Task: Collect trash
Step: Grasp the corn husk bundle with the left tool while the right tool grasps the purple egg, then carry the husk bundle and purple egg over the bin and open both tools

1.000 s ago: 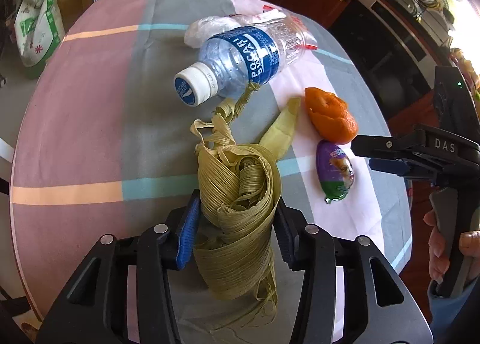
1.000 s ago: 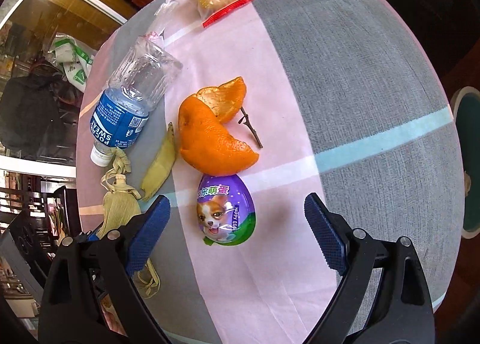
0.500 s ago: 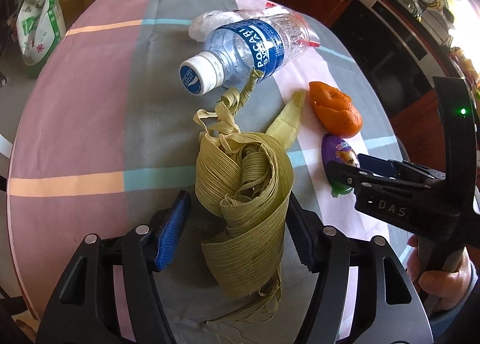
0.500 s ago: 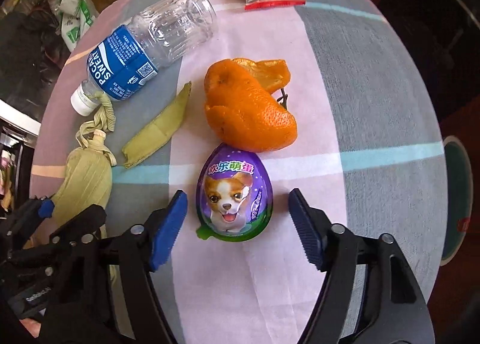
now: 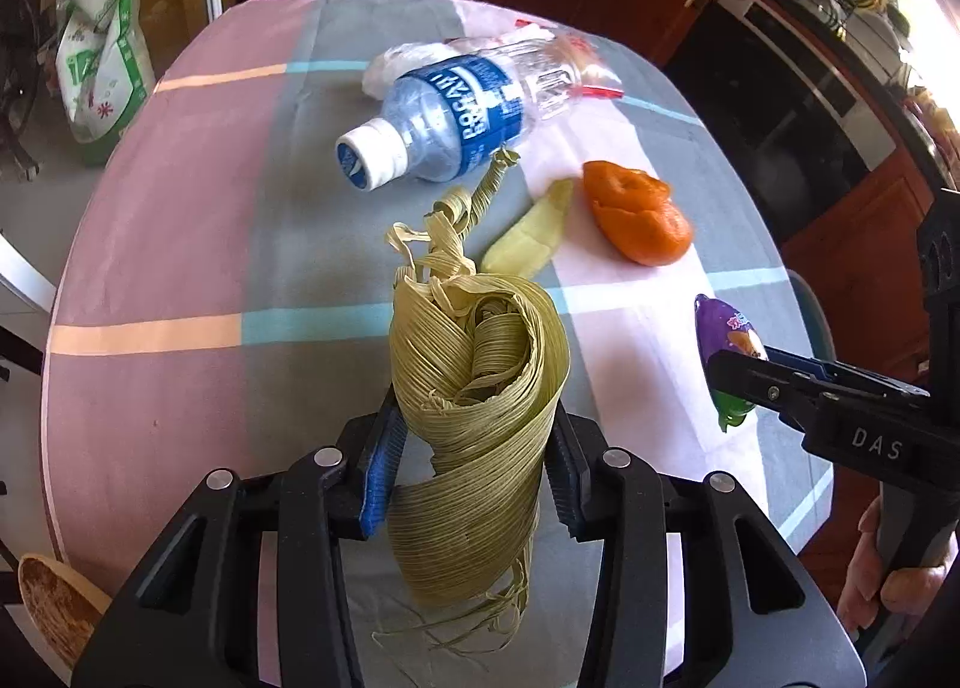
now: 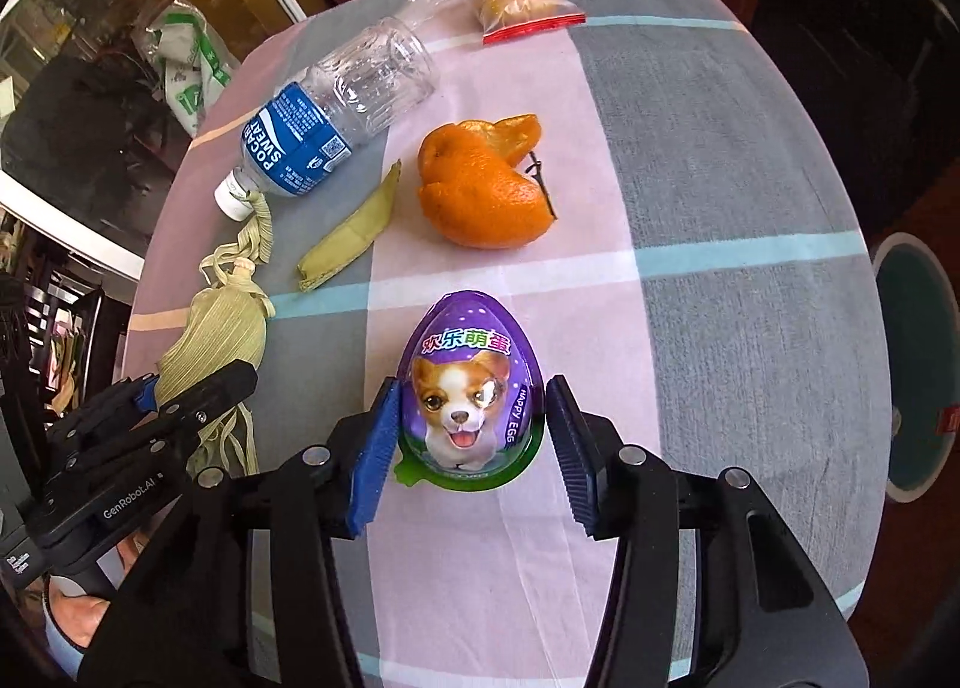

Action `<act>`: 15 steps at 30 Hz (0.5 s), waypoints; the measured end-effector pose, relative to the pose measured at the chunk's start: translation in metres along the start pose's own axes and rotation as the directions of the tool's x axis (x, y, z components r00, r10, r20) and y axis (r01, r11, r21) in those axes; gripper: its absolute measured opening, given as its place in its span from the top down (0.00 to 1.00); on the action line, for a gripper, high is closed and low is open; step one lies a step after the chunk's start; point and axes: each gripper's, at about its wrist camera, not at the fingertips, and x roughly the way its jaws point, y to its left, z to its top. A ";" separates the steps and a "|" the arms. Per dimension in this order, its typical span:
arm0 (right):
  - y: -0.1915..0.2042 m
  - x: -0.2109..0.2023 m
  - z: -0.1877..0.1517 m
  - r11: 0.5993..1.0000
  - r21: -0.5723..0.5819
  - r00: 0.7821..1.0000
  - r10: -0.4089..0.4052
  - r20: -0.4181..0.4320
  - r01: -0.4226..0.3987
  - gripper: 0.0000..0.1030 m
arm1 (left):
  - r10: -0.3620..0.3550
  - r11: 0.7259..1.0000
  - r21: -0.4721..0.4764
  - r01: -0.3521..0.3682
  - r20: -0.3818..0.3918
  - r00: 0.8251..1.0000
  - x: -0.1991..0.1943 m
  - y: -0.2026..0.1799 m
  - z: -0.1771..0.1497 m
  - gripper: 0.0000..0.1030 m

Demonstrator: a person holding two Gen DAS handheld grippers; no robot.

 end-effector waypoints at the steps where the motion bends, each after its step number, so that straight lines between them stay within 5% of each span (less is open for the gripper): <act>1: -0.002 -0.004 0.000 1.000 0.014 1.000 0.009 0.007 -0.009 0.54 | 0.002 1.000 0.015 -0.003 0.007 1.000 -0.005 -0.007 -0.001 0.58; 15: -0.073 -0.066 -0.021 0.980 0.167 0.988 0.086 0.126 -0.107 0.54 | -0.019 0.984 0.180 0.010 0.046 0.999 -0.036 -0.097 0.004 0.58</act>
